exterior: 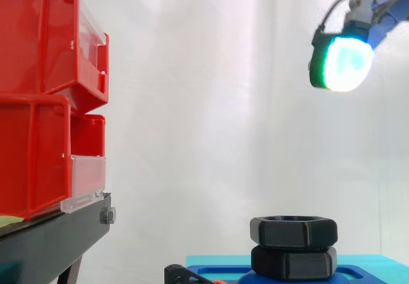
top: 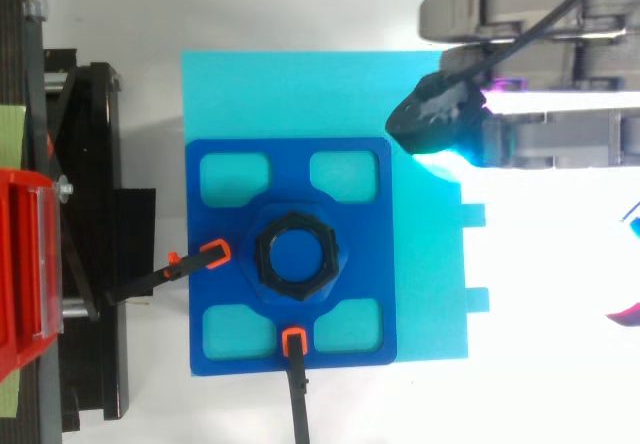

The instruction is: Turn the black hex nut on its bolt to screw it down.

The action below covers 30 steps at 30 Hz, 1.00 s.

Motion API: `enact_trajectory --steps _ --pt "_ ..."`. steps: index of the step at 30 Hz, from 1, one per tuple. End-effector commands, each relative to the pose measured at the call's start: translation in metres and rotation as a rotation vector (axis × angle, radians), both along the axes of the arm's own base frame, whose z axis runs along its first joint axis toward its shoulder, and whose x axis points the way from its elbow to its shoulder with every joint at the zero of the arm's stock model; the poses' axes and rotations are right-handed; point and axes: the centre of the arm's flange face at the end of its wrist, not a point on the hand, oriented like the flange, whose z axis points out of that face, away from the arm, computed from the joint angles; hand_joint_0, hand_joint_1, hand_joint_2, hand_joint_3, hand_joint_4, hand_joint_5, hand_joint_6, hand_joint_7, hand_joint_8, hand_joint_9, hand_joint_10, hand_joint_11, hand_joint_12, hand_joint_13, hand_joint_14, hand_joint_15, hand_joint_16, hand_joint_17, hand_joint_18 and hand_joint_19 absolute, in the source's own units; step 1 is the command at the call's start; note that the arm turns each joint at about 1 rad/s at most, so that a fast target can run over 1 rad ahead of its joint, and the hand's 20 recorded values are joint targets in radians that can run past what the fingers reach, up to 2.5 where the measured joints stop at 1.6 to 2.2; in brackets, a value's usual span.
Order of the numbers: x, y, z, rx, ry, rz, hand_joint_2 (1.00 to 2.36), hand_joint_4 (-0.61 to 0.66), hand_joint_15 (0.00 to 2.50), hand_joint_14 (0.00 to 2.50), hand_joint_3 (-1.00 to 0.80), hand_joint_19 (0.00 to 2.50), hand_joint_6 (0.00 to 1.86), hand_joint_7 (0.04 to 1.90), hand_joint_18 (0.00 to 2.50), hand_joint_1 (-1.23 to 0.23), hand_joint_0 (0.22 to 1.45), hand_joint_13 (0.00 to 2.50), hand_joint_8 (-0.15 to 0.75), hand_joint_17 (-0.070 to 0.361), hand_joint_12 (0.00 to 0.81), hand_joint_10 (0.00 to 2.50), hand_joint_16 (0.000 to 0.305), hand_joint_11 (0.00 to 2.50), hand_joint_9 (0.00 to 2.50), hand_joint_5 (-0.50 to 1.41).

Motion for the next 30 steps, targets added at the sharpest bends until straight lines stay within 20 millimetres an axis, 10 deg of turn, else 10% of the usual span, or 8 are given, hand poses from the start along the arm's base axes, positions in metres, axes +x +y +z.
enact_trajectory --steps 1,20,30 --pt "-0.0147 -0.0009 -0.031 0.108 0.084 -0.028 1.0 0.2 0.0 0.0 -0.5 0.2 0.5 0.71 0.47 -0.48 0.47 0.43 0.267 0.148 0.359 0.0 0.066 0.03 0.63 -0.21" --pt "-0.0151 -0.0024 -0.0383 0.896 0.331 -0.232 1.0 0.01 0.0 0.0 -0.5 0.19 0.5 0.59 0.0 -0.49 0.46 0.0 0.194 0.145 0.347 0.0 0.065 0.0 0.02 -0.3" --pt "-0.0147 -0.0007 -0.0383 0.954 0.345 -0.233 1.0 0.02 0.0 0.0 -0.5 0.22 0.5 0.58 0.15 -0.51 0.45 0.0 0.207 0.156 0.363 0.0 0.069 0.0 0.0 -0.3"
